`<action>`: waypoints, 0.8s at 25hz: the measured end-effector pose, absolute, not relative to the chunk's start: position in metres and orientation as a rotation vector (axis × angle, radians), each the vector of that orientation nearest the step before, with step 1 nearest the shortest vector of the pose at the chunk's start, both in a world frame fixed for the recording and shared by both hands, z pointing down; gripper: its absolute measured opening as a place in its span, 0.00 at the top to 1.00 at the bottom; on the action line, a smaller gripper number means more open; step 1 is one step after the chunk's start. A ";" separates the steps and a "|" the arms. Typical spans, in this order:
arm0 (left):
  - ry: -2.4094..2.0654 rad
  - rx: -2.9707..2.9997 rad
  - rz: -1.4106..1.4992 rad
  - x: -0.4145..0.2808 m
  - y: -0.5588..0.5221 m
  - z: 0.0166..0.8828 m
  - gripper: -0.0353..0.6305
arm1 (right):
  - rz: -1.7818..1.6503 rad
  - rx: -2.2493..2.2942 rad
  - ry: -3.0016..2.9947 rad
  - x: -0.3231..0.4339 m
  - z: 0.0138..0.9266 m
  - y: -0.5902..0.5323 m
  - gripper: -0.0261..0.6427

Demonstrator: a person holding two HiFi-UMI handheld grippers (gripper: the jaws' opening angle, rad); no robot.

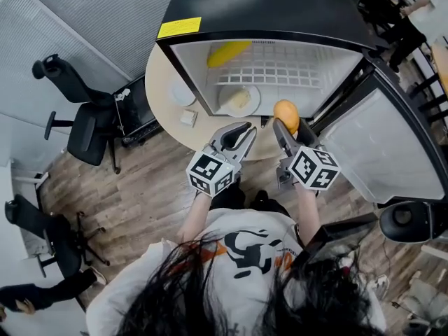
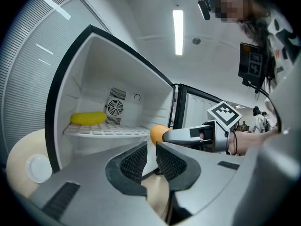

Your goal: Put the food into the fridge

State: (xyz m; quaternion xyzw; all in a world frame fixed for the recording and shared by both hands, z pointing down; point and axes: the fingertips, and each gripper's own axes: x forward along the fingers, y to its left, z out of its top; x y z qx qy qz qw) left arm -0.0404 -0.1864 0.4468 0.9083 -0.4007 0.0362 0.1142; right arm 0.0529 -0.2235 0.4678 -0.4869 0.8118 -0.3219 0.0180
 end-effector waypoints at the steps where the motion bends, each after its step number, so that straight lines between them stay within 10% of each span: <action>1: -1.165 2.670 0.104 -0.043 -0.190 0.445 0.87 | -0.994 -1.526 2.511 0.052 0.466 -0.226 0.47; 20: -1.019 2.720 0.079 -0.065 -0.226 0.449 0.87 | -0.709 -1.835 2.478 0.062 0.430 -0.318 0.47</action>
